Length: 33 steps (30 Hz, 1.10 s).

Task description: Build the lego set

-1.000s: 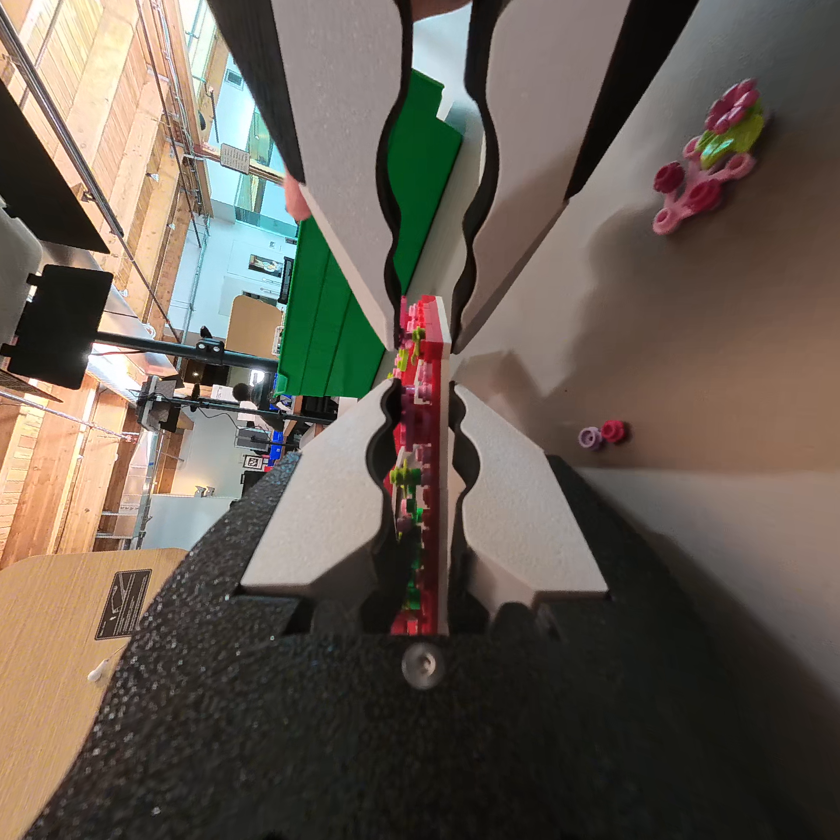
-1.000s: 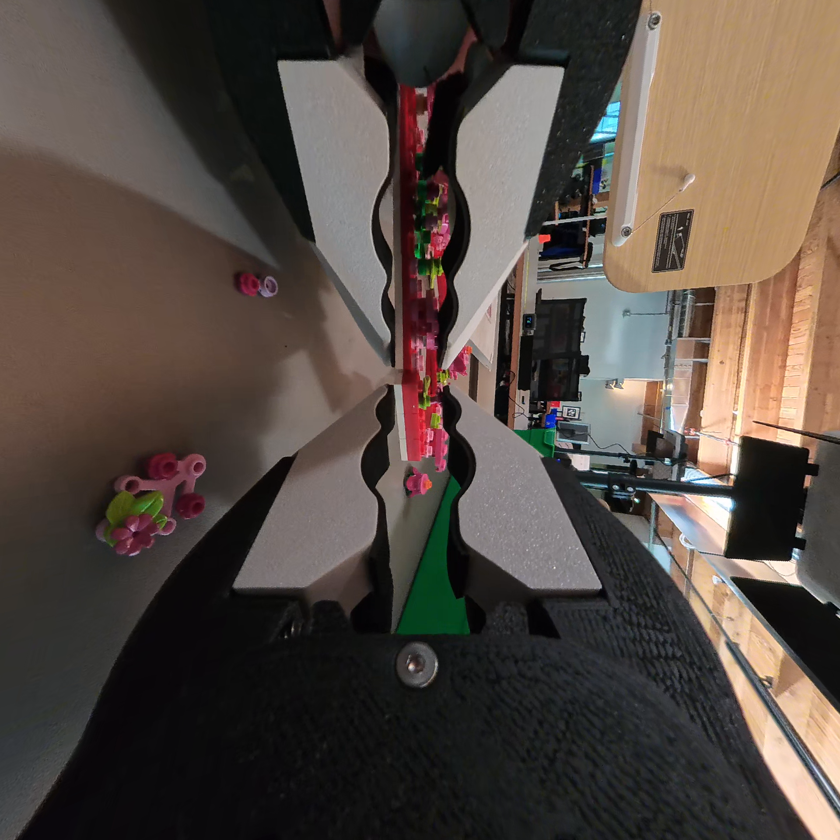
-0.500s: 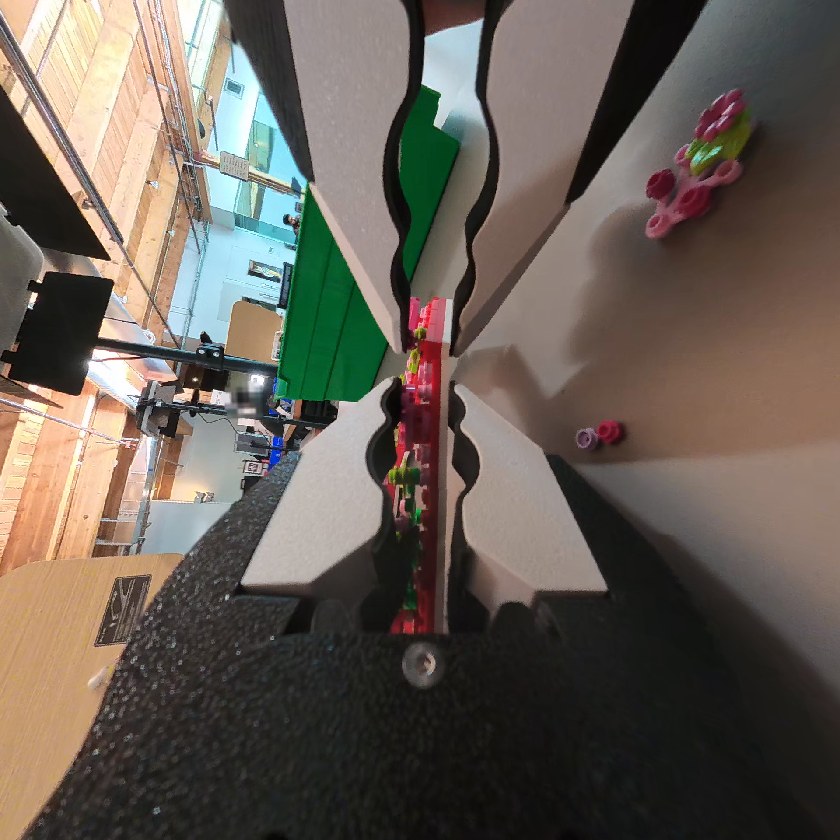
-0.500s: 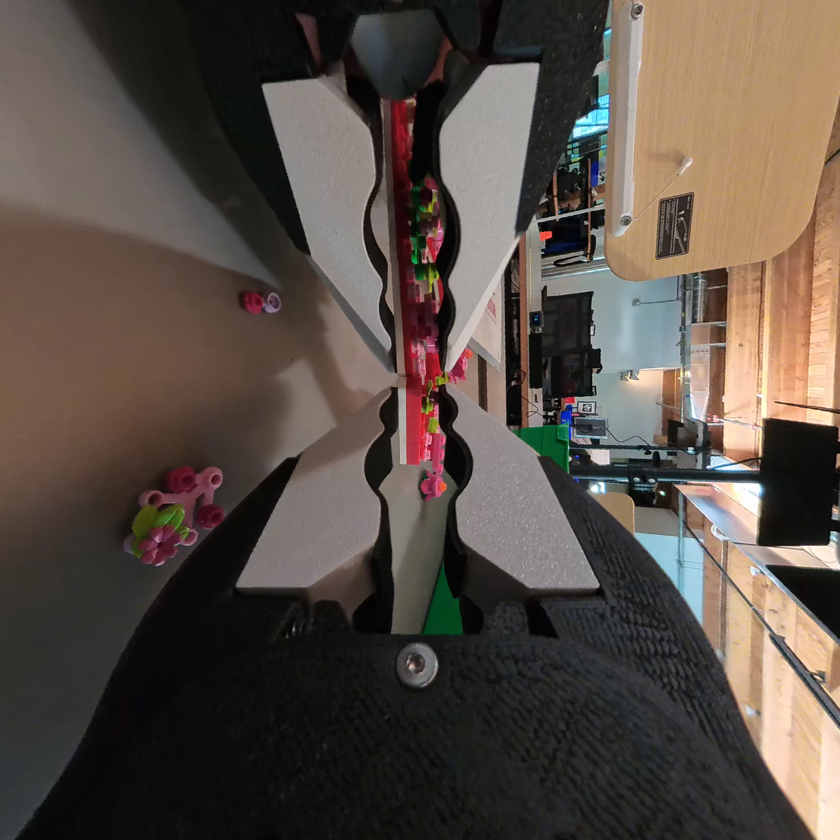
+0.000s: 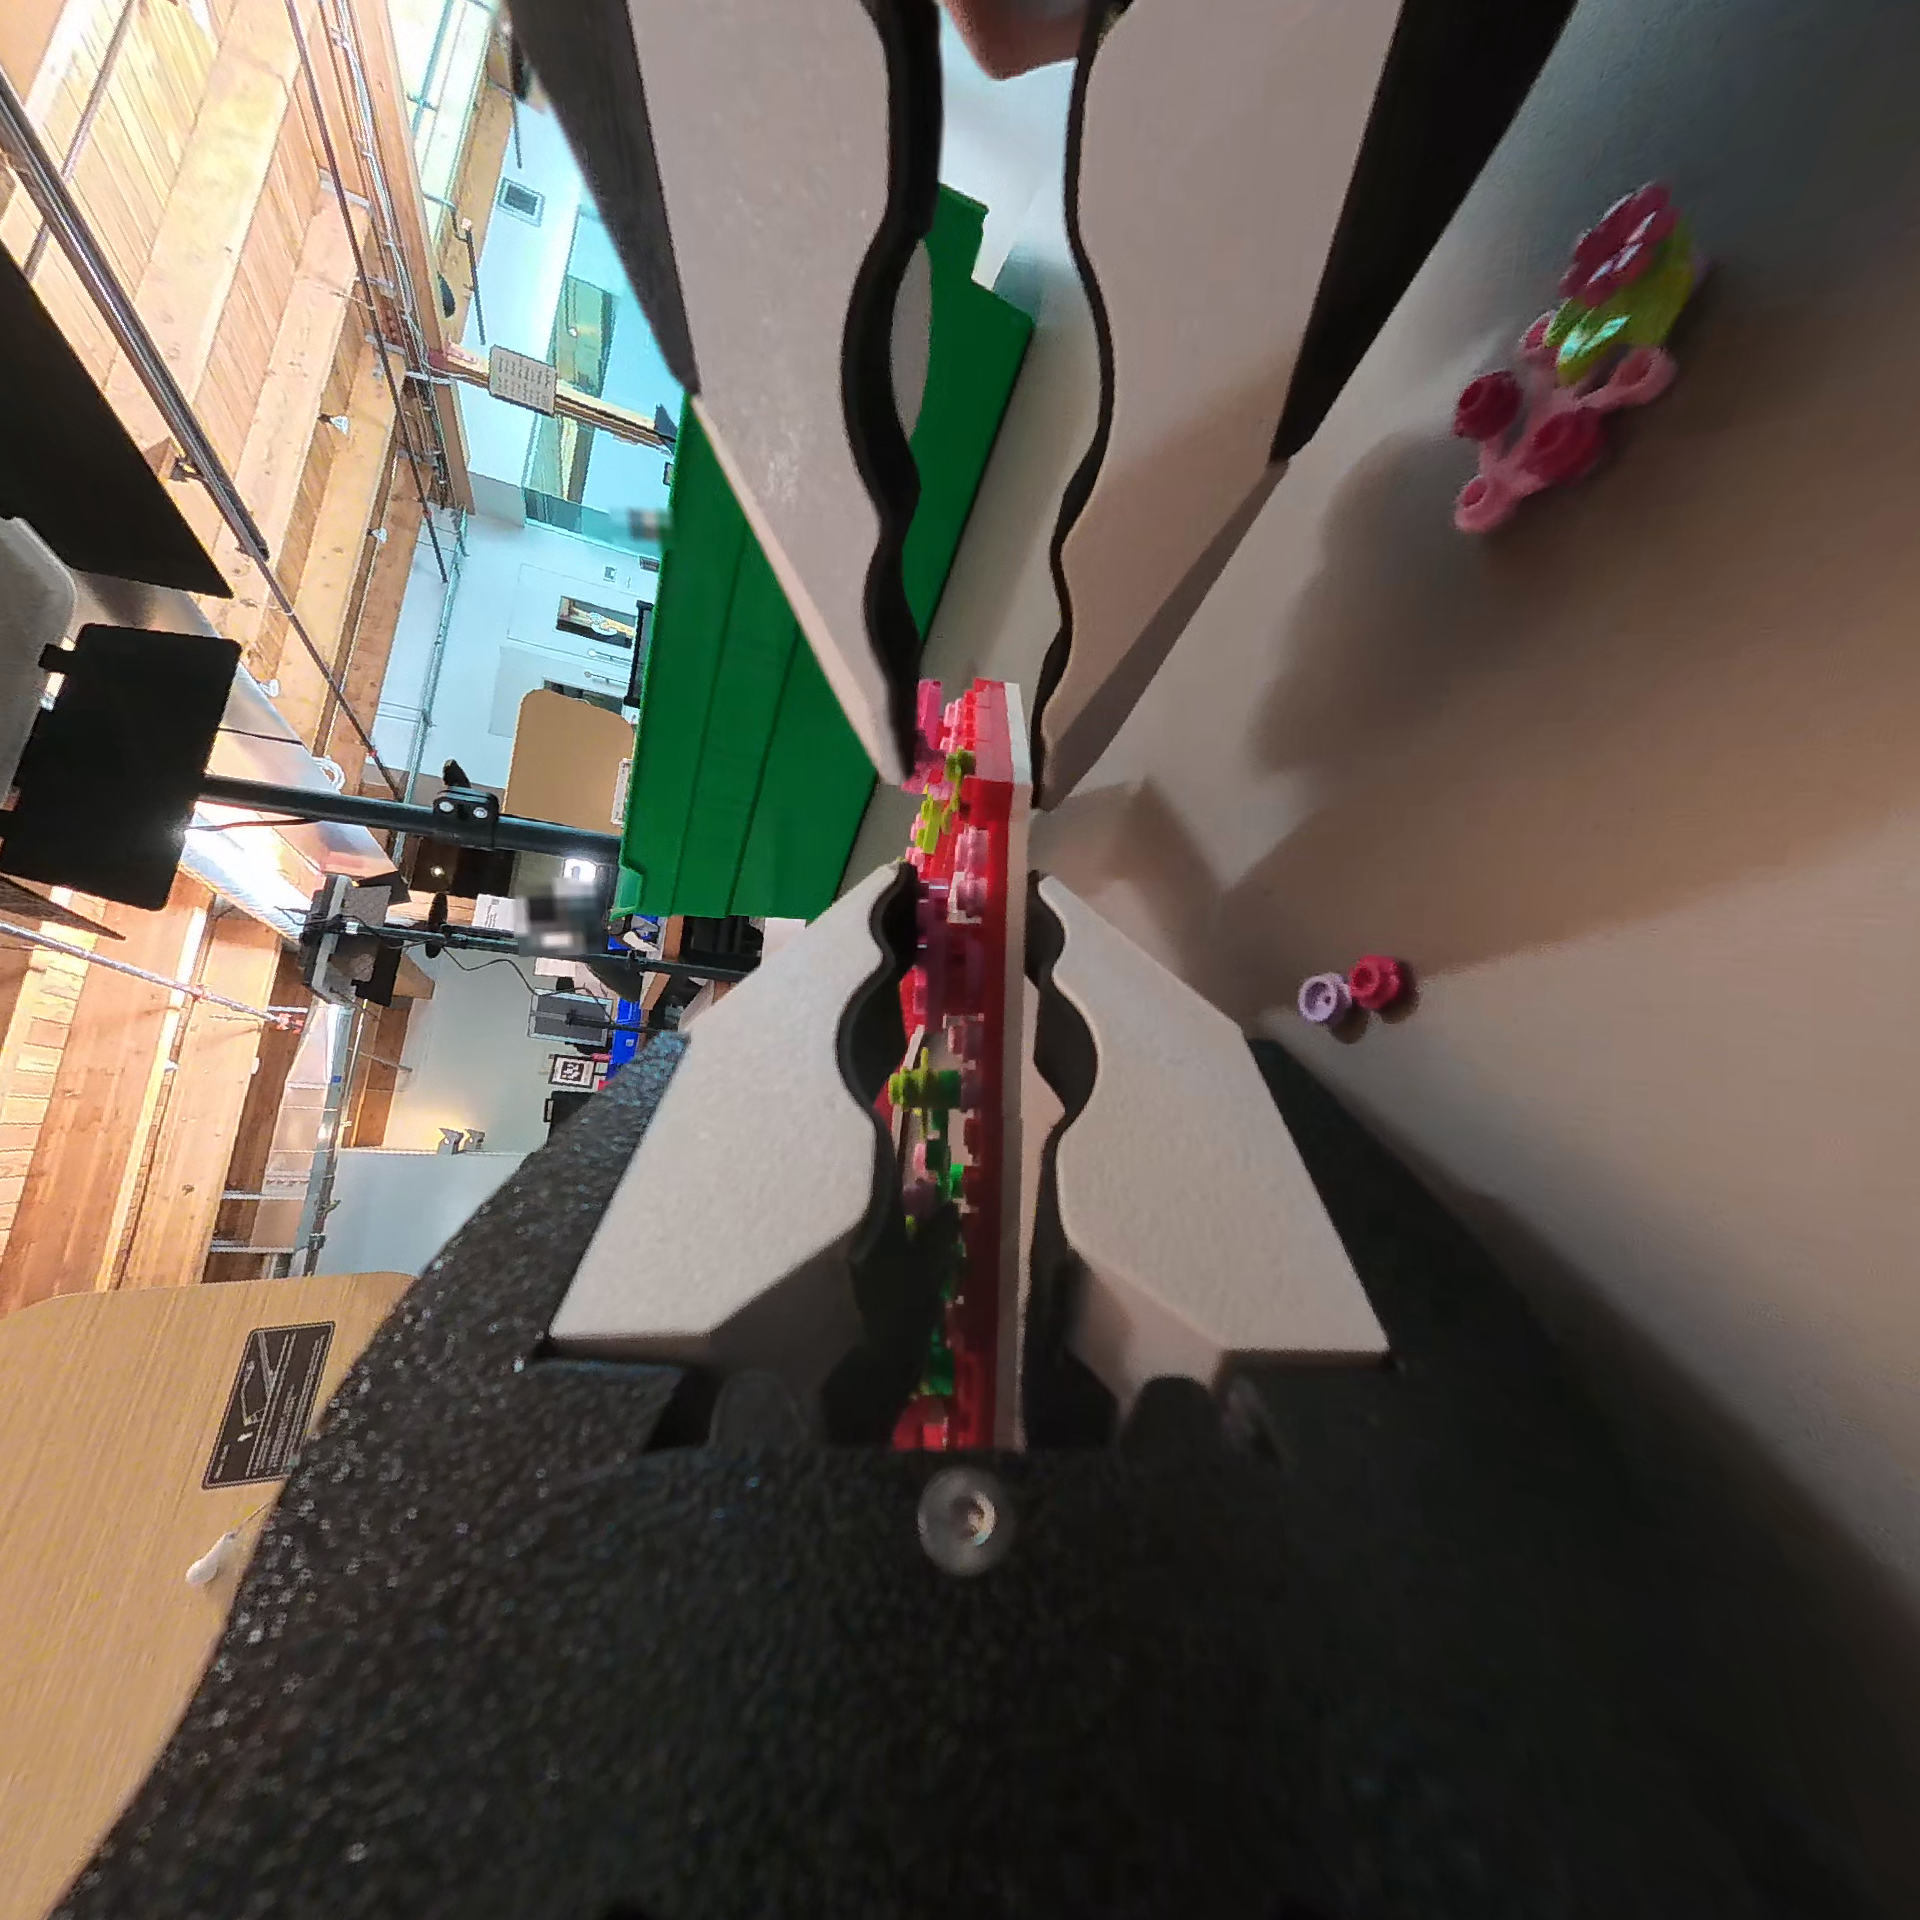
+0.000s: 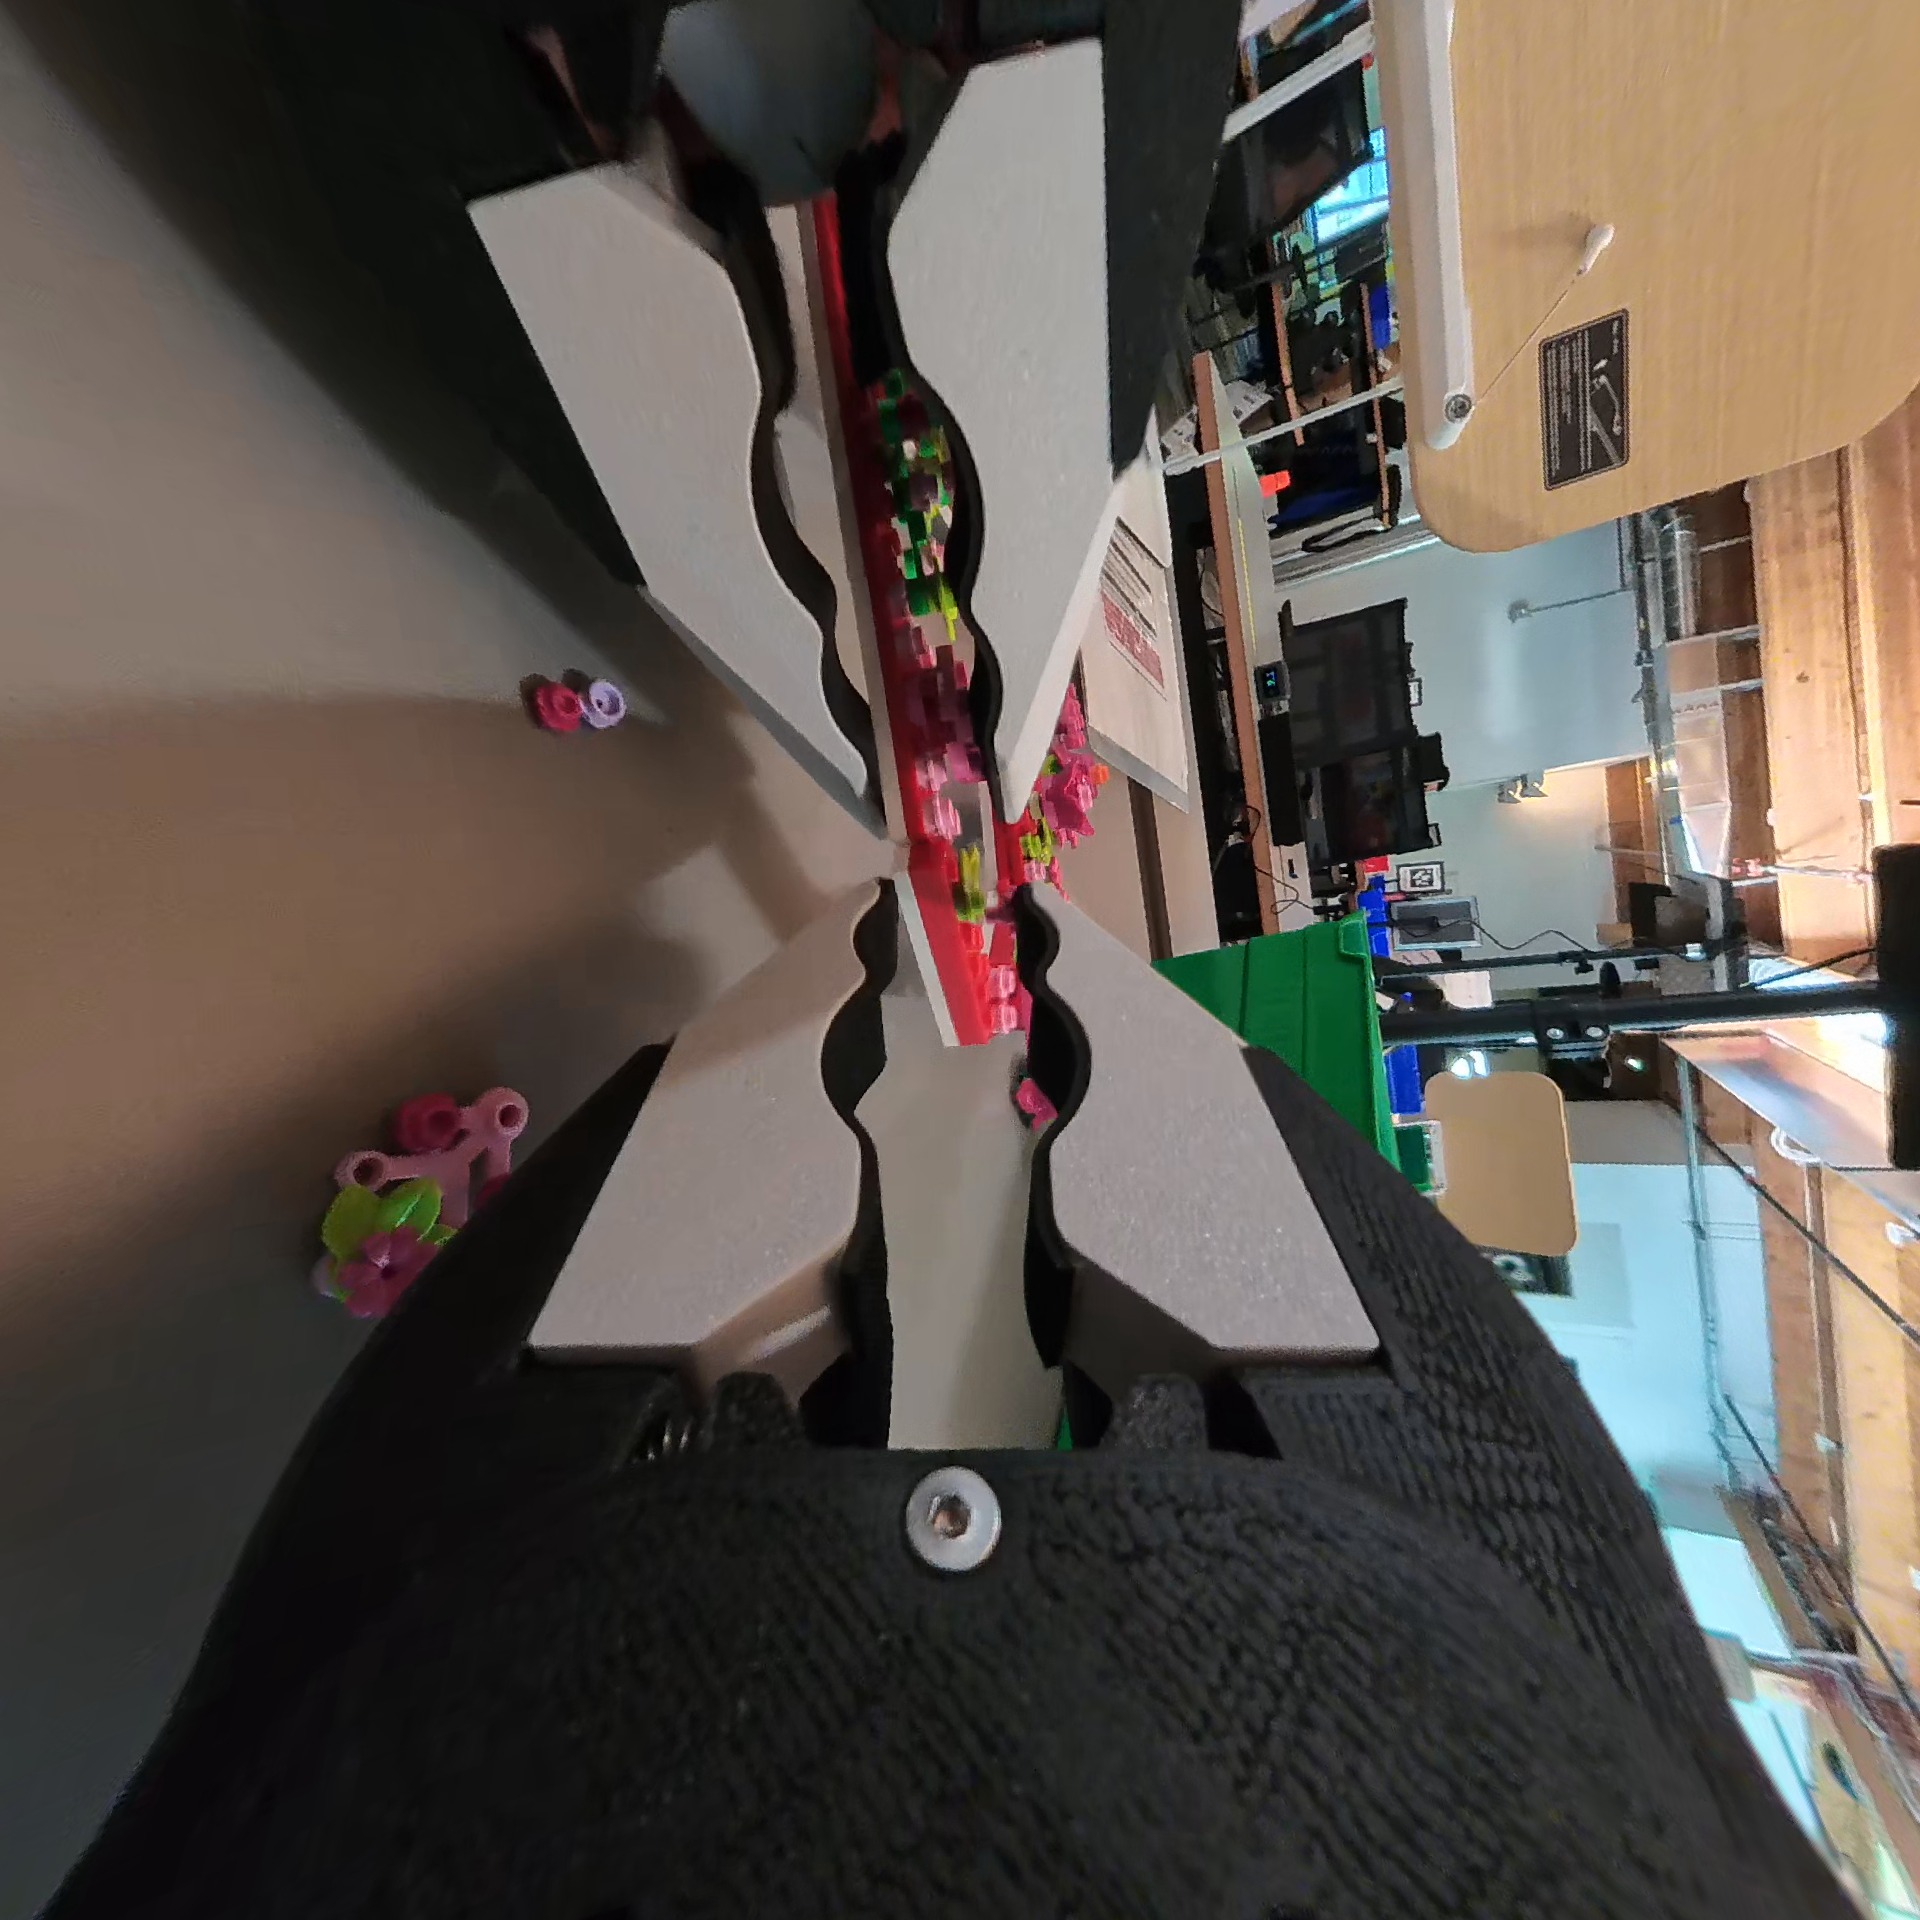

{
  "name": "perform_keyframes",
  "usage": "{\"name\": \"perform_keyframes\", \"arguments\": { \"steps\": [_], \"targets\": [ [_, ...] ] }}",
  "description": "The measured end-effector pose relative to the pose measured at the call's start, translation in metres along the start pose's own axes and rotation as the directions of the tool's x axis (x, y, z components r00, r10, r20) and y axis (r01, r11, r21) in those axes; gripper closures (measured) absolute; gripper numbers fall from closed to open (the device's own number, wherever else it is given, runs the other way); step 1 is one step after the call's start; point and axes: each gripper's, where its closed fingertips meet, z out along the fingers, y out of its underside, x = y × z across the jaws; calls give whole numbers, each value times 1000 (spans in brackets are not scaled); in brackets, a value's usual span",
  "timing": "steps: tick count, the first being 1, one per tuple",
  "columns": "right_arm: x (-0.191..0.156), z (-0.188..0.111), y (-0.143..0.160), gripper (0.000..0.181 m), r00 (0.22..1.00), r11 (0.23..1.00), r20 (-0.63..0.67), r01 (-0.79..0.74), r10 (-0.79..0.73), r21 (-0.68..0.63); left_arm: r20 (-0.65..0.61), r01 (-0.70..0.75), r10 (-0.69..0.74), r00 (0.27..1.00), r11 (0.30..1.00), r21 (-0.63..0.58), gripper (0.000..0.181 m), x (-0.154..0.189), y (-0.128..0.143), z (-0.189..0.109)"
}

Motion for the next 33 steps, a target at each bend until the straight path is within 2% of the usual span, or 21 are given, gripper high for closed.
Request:
{"name": "perform_keyframes", "arguments": {
  "steps": [20, 26, 33],
  "targets": [
    [-7, 2, 3, 162, 990, 989, 11, -144, 143, 36, -20, -36, 36, 999, 999, -12, 164, 6, 0, 2],
    [-18, 6, 12, 157, 937, 942, 102, -335, 334, -8, -54, -89, 88, 995, 996, -31, 164, 17, 2, 4],
    [-22, 7, 15, 158, 929, 937, 119, -346, 350, -52, -62, -138, 136, 989, 990, -36, 164, 21, 3, 6]
  ]
}}
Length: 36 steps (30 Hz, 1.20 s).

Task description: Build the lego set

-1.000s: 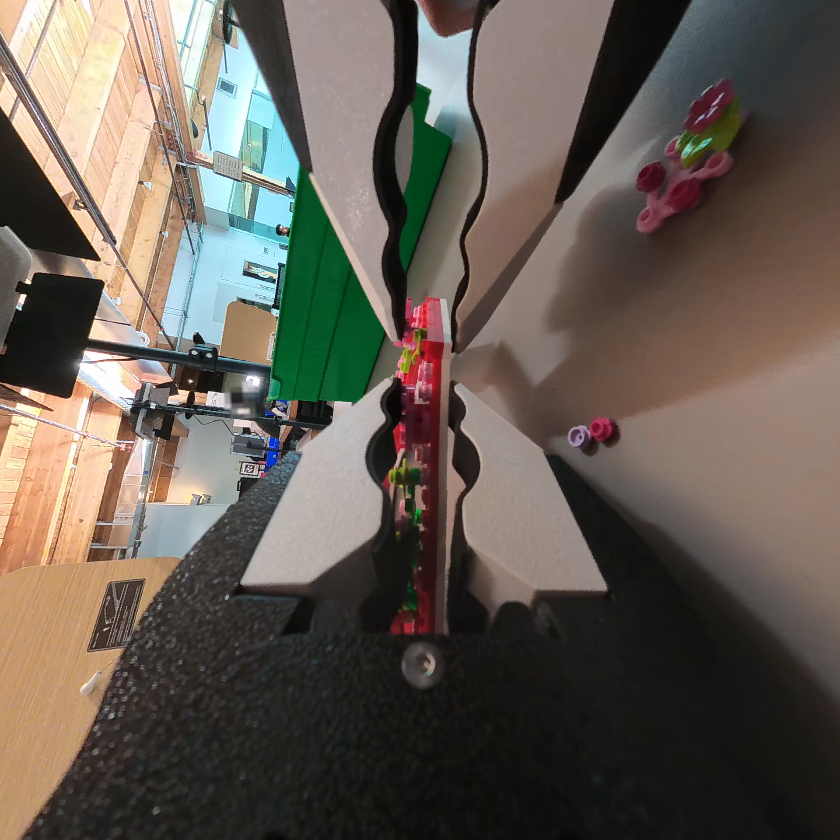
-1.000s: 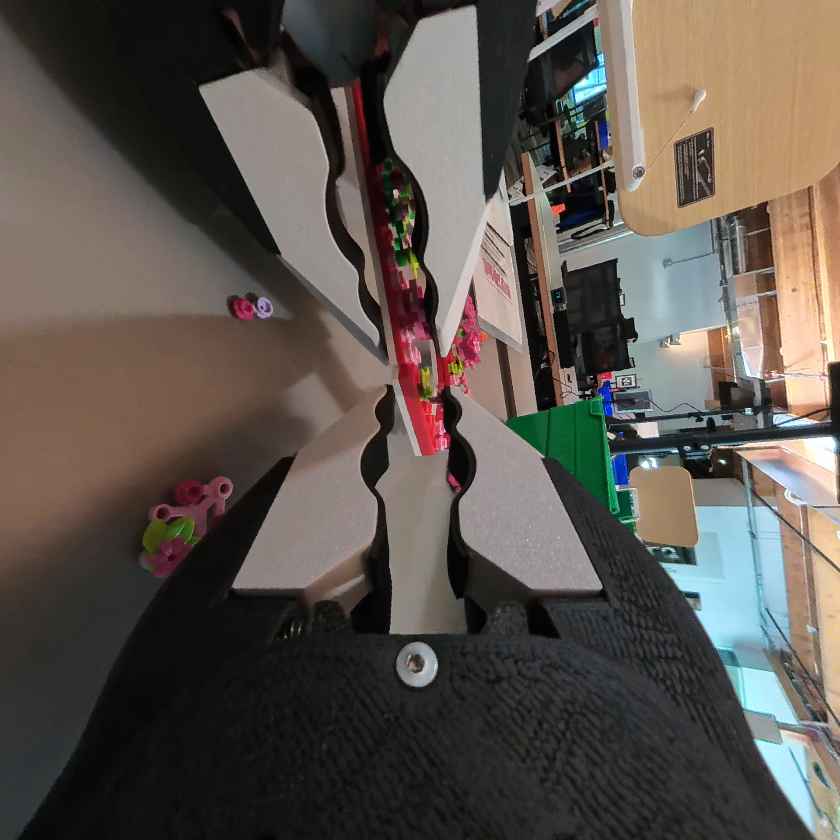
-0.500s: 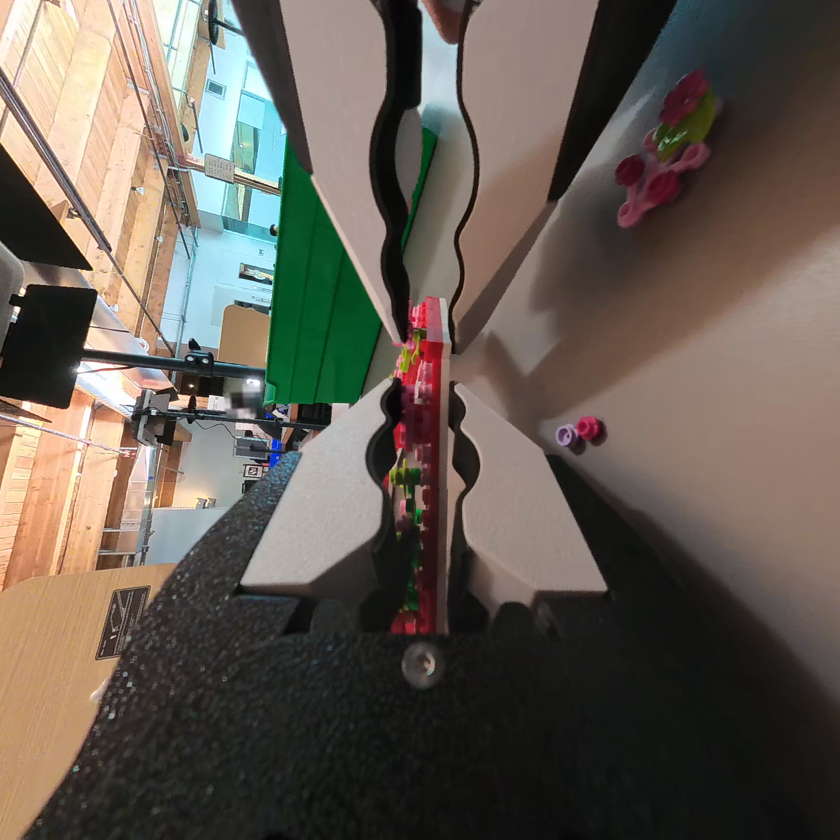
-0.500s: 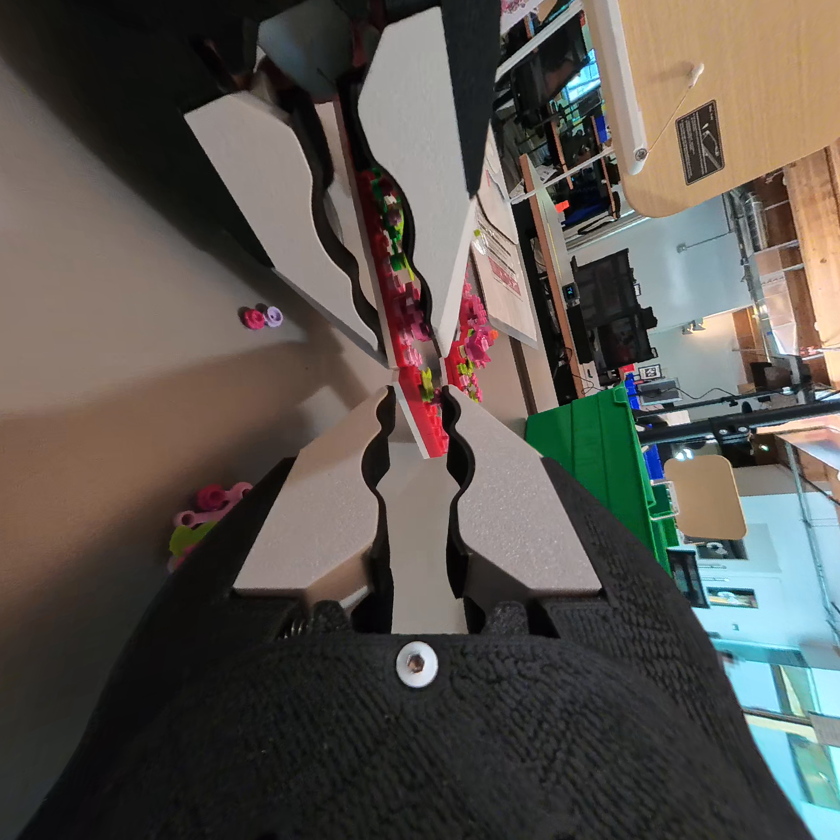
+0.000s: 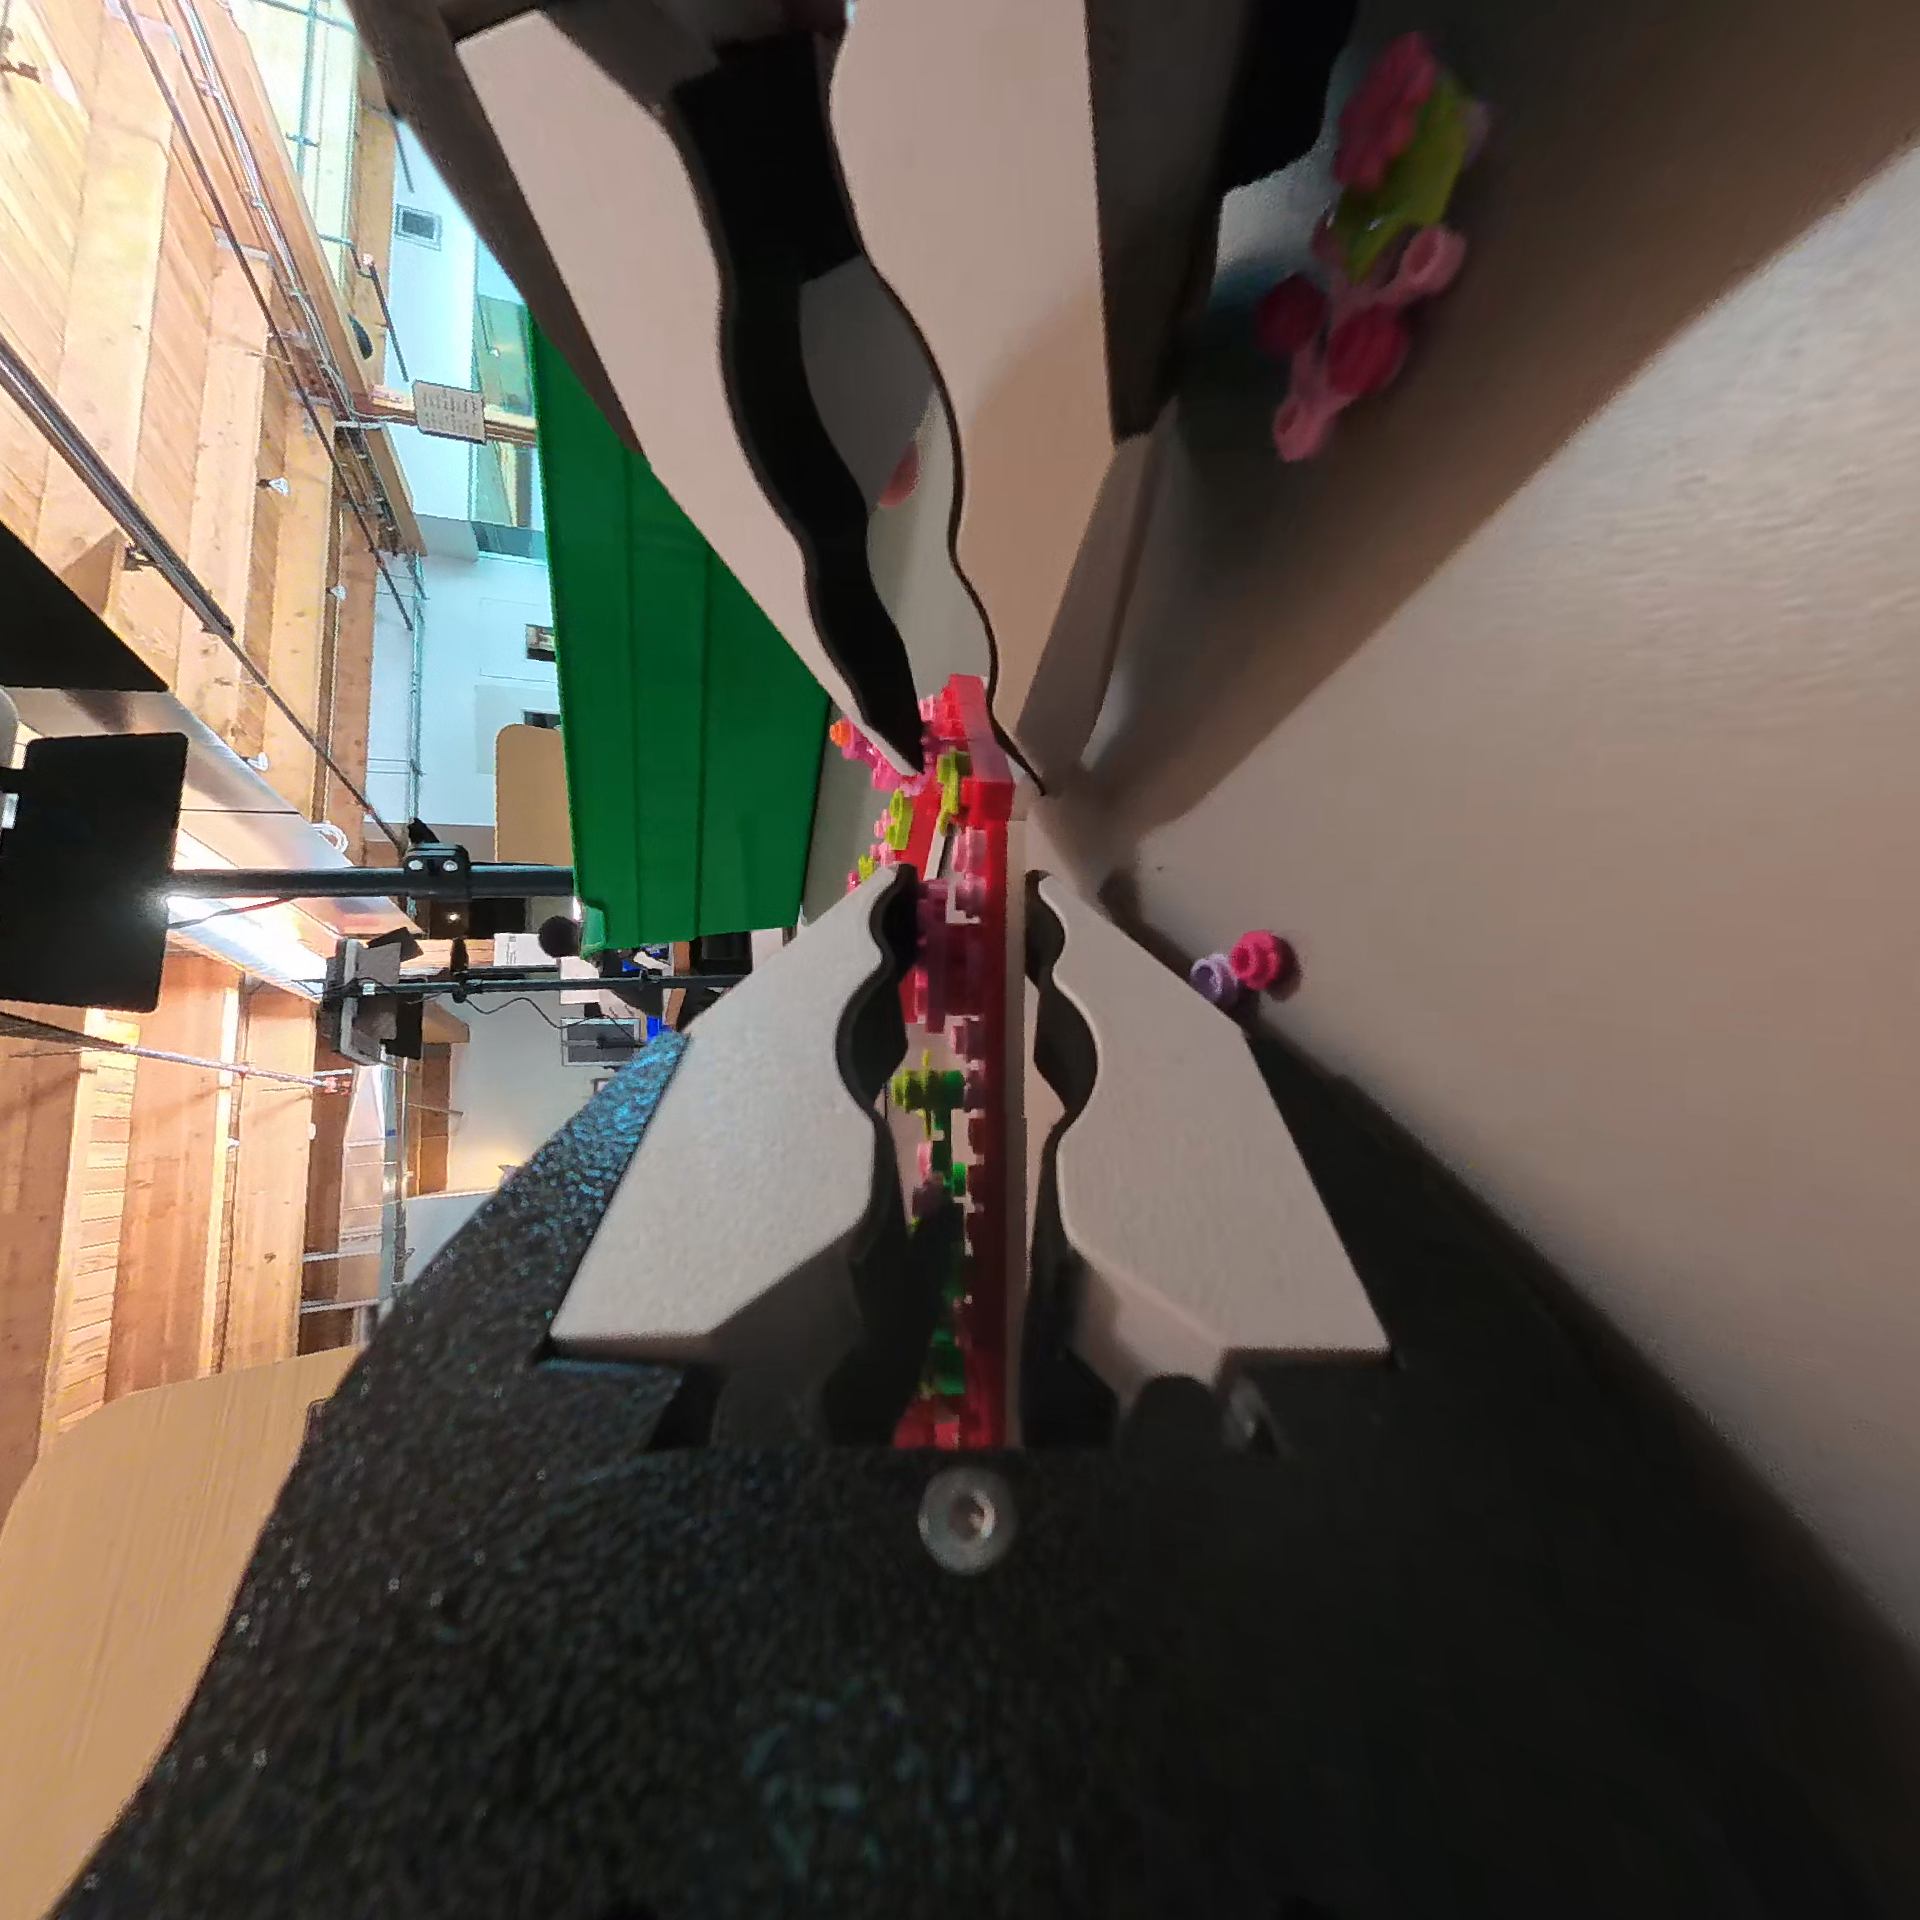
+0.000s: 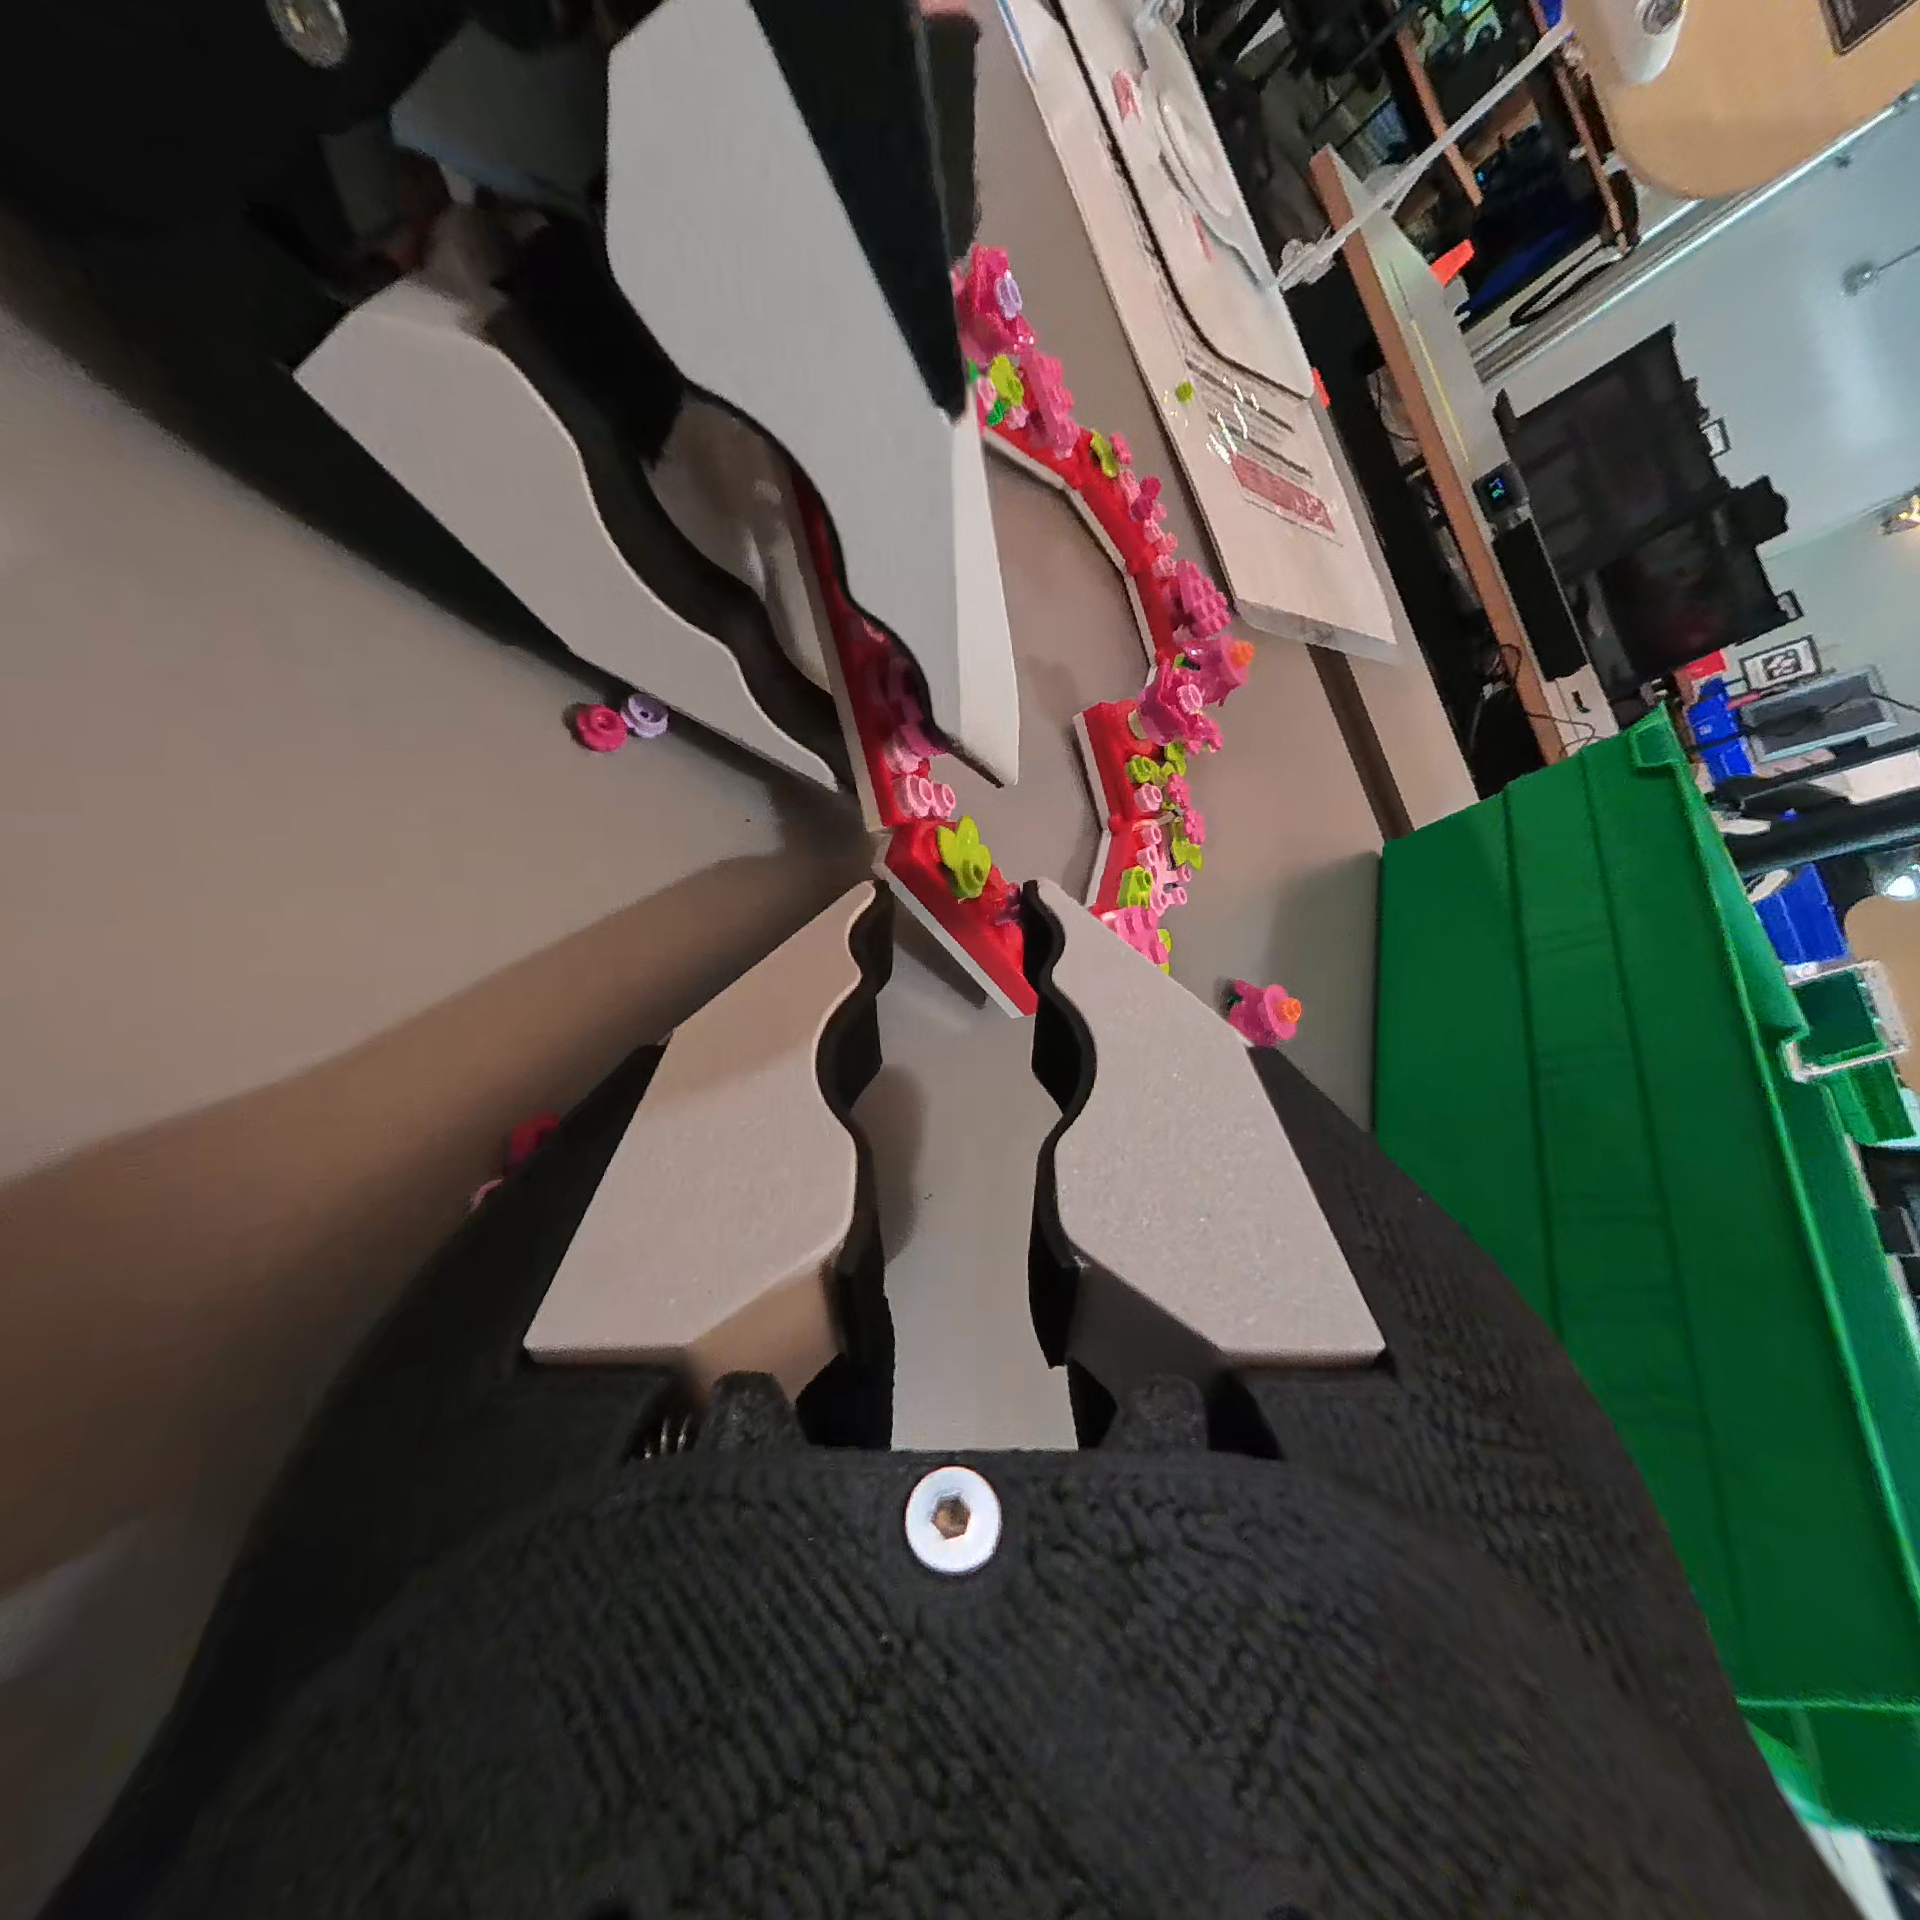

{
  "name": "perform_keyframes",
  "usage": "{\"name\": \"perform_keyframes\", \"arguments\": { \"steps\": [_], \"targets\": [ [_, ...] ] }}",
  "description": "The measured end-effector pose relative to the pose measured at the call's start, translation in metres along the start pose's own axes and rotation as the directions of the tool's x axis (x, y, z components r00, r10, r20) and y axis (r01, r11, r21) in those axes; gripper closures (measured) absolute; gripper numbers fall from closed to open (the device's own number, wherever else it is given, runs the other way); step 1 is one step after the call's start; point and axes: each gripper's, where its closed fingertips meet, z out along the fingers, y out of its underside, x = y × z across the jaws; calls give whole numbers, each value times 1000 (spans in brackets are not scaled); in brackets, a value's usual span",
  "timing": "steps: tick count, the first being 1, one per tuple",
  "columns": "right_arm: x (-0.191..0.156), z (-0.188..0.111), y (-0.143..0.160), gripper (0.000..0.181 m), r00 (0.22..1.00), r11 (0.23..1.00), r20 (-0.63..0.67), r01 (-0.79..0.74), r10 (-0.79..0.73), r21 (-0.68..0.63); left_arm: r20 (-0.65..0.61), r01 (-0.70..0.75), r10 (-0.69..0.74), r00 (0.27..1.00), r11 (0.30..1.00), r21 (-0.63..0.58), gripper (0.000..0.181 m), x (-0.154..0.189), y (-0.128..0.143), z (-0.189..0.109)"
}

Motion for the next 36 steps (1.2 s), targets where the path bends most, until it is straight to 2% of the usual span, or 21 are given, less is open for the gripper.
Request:
{"name": "perform_keyframes", "arguments": {
  "steps": [9, 14, 19, 22, 25, 30, 36],
  "targets": [
    [-3, -4, 2, 154, 964, 970, 107, -241, 243, -29, -12, 11, -11, 1000, 1000, 10, 164, 2, -1, 0],
    [-4, -9, 5, 154, 872, 895, 202, -442, 445, -61, -20, 8, -8, 1000, 1000, 13, 164, 4, 0, 1],
    [0, -9, 9, 160, 780, 813, 237, -574, 580, -99, -8, -18, 18, 1000, 1000, 18, 164, 3, -1, 1],
    [3, -13, 20, 162, 773, 799, 203, -589, 601, -121, -4, -23, 23, 1000, 999, 23, 164, 3, -1, 1],
    [-8, -24, 24, 167, 757, 794, 243, -589, 607, -149, 1, -31, 31, 1000, 999, 24, 164, 3, -2, 1],
    [-22, -32, 14, 173, 745, 800, 298, -581, 597, -149, 2, -22, 22, 1000, 999, 32, 164, 3, -3, 2],
    [-25, -27, 6, 171, 815, 855, 259, -497, 518, -145, 0, -9, 9, 1000, 999, 37, 164, 2, -3, 2]
  ]
}}
